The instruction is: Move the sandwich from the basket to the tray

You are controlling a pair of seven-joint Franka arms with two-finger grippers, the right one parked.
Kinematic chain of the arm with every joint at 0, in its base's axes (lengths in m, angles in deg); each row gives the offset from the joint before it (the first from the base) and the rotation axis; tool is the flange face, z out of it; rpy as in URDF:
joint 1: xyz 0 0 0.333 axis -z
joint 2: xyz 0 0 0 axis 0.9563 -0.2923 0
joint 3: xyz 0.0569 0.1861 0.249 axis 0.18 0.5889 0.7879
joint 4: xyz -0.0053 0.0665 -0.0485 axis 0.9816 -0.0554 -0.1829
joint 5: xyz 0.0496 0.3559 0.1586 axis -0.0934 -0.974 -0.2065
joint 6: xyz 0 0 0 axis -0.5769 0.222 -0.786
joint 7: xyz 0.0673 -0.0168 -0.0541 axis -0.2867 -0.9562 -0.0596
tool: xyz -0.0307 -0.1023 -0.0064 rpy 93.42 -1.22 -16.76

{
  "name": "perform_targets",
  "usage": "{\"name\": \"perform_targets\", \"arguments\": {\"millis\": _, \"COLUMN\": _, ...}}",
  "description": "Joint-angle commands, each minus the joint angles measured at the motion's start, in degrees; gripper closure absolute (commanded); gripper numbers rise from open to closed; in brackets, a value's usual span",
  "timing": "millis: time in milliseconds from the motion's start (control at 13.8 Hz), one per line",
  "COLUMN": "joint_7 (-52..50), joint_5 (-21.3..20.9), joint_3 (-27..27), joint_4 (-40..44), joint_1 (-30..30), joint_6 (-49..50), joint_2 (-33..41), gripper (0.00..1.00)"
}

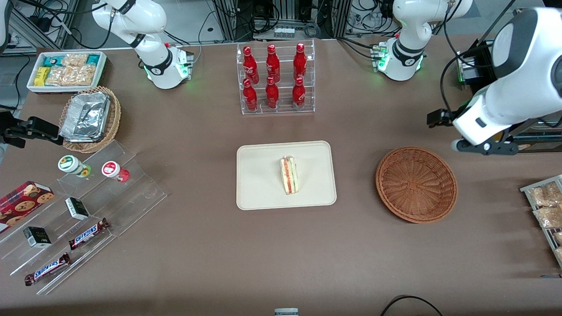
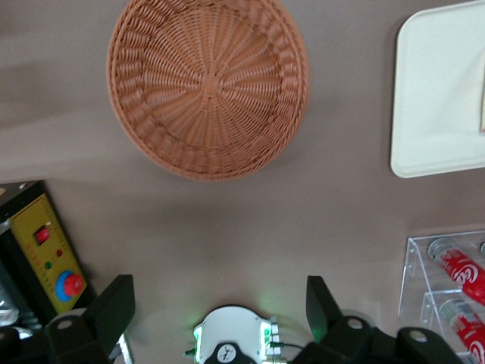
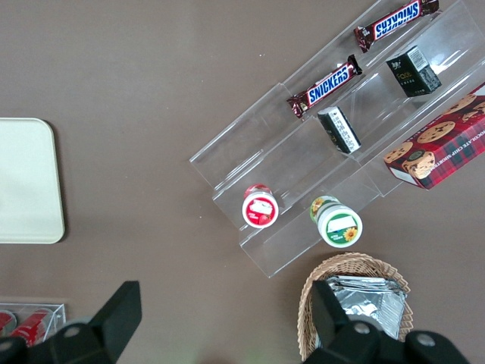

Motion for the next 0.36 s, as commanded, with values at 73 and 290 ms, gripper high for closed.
{"name": "perform_targets", "arguments": {"millis": 73, "joint_7": 1.22, "joint_5": -0.85, "joint_3": 0.09, "joint_4": -0.47, "joint_1": -1.14, "joint_6": 4.52, "joint_2": 4.26, "gripper": 0.0}}
{"name": "perform_targets", "arguments": {"millis": 290, "joint_7": 4.02, "joint_5": -0.76, "joint_3": 0.01, "joint_4": -0.47, "joint_1": -2.9, "joint_6": 5.93, "joint_2": 5.41, "gripper": 0.0}}
